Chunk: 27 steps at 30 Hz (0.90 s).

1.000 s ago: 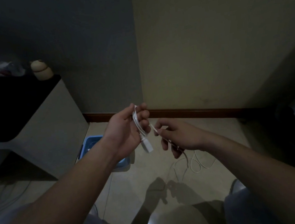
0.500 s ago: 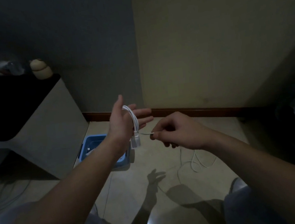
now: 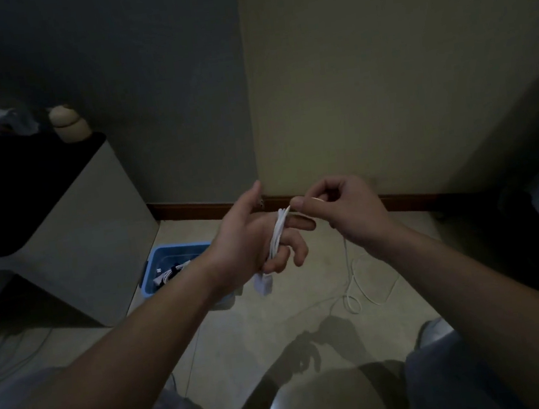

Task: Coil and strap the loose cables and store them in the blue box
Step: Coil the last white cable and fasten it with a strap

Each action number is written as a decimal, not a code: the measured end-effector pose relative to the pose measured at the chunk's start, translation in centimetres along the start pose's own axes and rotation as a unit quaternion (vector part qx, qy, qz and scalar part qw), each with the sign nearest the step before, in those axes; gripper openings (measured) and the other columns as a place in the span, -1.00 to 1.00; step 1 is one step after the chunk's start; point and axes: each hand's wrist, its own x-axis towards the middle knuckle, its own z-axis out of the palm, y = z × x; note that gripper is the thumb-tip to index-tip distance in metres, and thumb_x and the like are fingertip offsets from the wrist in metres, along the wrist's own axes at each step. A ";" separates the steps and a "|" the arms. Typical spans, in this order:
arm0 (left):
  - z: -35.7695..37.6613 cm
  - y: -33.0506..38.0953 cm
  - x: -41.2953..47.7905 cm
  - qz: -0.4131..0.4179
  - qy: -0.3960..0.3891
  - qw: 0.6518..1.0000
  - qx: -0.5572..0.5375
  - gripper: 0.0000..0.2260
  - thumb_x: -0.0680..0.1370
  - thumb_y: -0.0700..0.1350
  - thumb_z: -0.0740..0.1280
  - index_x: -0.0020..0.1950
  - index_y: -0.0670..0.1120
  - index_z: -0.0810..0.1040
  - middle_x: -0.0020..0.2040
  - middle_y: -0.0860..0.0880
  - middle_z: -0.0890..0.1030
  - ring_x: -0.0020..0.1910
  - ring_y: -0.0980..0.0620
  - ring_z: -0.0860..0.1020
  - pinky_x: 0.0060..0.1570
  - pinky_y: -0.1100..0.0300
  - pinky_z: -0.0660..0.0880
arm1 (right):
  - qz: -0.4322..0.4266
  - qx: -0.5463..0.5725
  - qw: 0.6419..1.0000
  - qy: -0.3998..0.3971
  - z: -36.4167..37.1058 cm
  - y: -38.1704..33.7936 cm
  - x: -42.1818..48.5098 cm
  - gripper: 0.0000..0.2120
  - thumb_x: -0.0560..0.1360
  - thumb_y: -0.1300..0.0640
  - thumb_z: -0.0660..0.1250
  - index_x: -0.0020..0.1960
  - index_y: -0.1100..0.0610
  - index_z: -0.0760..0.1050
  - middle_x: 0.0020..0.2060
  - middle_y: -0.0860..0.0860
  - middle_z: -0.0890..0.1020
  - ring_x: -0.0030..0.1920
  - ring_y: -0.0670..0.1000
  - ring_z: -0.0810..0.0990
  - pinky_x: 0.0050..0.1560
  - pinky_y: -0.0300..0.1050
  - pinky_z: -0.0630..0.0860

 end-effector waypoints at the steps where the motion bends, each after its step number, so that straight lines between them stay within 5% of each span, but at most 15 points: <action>1: 0.0 0.1 0.0 -0.001 -0.019 0.999 -0.026 -0.23 0.58 0.31 -0.18 0.20 -0.33 0.46 -0.33 -0.26 0.50 -0.58 0.00 0.23 -0.46 0.13 0.12 | 0.003 -0.002 1.000 0.000 -0.1 0.1 0.1 -0.80 0.41 0.07 0.56 -0.26 0.12 0.59 -0.48 -0.13 0.45 -0.43 -0.15 0.38 -0.41 -0.29 0.32; 8: -0.3 0.6 -0.5 0.023 -0.011 0.982 -0.186 -0.73 0.60 0.01 0.11 -0.15 -0.11 0.47 -0.59 0.05 0.24 -0.61 0.08 0.02 -0.48 0.20 0.08 | 0.048 -0.011 0.997 -0.062 0.9 0.7 0.3 -0.77 0.62 0.10 0.32 -0.07 0.27 0.55 -0.38 0.01 0.54 -0.43 -0.04 0.46 -0.33 -0.11 0.44; 14: -1.3 0.6 -0.4 0.089 0.062 0.952 -0.288 -0.72 0.68 -0.03 0.05 -0.16 -0.05 0.41 -0.56 0.07 0.25 -0.64 0.15 0.13 -0.51 0.27 0.26 | 0.176 -0.055 0.963 -0.196 0.9 1.3 -0.1 -0.81 0.68 0.11 0.17 -0.09 0.12 0.43 -0.39 0.03 0.53 -0.47 -0.03 0.43 -0.44 -0.19 0.39; 21: -2.7 0.6 -0.7 0.132 0.161 0.920 -0.331 -0.67 0.67 0.11 0.11 -0.05 -0.10 0.50 -0.28 -0.03 0.56 -0.39 0.07 0.49 -0.28 0.22 0.48 | 0.176 -0.105 0.938 -0.279 1.7 0.8 -0.9 -0.80 0.67 0.07 0.17 -0.06 0.10 0.49 -0.33 0.06 0.57 -0.49 -0.01 0.49 -0.42 -0.14 0.47; 24: -2.8 0.6 -0.6 0.140 0.184 0.929 -0.288 -0.59 0.65 0.17 0.11 0.17 -0.16 0.47 -0.09 -0.15 0.68 -0.25 -0.04 0.62 -0.19 0.13 0.57 | 0.125 -0.111 0.945 -0.282 1.9 0.0 -1.3 -0.80 0.66 0.08 0.20 -0.04 0.11 0.53 -0.33 0.06 0.59 -0.50 0.01 0.48 -0.46 -0.15 0.43; 27: -2.7 0.6 -0.4 0.121 0.177 0.952 -0.220 -0.40 0.63 0.26 0.03 0.41 -0.20 0.33 0.16 -0.23 0.67 0.08 -0.16 0.68 0.12 0.00 0.52 | 0.076 -0.131 0.949 -0.276 2.0 -0.8 -1.4 -0.80 0.65 0.07 0.24 0.00 0.10 0.61 -0.34 0.06 0.62 -0.48 0.00 0.48 -0.45 -0.13 0.42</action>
